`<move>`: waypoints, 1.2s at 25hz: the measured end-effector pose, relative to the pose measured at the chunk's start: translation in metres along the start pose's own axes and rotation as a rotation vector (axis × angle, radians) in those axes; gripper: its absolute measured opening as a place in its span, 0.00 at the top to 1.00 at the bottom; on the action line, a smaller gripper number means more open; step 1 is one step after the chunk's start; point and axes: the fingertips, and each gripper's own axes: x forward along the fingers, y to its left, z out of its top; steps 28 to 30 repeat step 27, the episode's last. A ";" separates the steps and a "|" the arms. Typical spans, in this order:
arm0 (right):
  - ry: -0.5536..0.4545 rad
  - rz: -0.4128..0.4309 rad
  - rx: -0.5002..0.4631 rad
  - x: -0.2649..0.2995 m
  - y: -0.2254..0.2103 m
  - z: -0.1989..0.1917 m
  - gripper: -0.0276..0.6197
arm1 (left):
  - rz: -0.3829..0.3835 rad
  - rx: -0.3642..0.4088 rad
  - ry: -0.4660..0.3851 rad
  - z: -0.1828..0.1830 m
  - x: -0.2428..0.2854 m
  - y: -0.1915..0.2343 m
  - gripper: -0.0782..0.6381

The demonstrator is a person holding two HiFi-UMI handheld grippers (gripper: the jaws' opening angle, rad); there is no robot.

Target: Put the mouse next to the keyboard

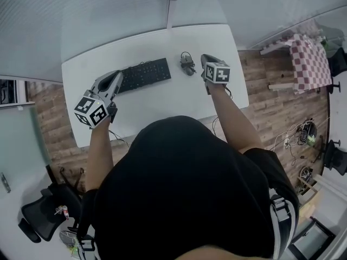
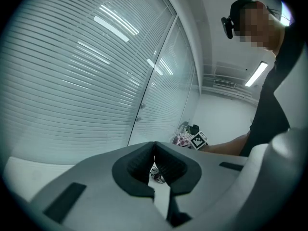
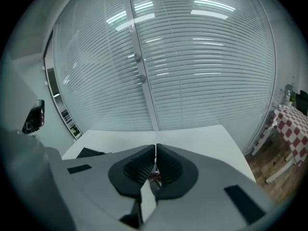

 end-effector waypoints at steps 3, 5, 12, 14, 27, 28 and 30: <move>-0.051 0.018 -0.002 -0.011 0.009 0.013 0.90 | -0.001 0.003 -0.002 -0.001 -0.010 -0.002 0.86; -0.081 0.033 -0.002 -0.019 0.017 0.021 0.90 | -0.002 0.006 -0.005 -0.001 -0.016 -0.003 0.86; -0.201 0.057 -0.017 -0.054 0.047 0.060 0.90 | -0.010 0.019 -0.016 -0.002 -0.033 -0.005 0.86; -0.230 0.065 -0.024 -0.064 0.057 0.069 0.90 | -0.011 0.023 -0.015 -0.003 -0.040 -0.005 0.86; -0.356 0.075 -0.049 -0.121 0.087 0.097 0.90 | -0.010 0.034 -0.031 -0.001 -0.068 0.000 0.86; -0.356 0.075 -0.049 -0.121 0.087 0.097 0.90 | -0.010 0.034 -0.031 -0.001 -0.068 0.000 0.86; -0.356 0.075 -0.049 -0.121 0.087 0.097 0.90 | -0.010 0.034 -0.031 -0.001 -0.068 0.000 0.86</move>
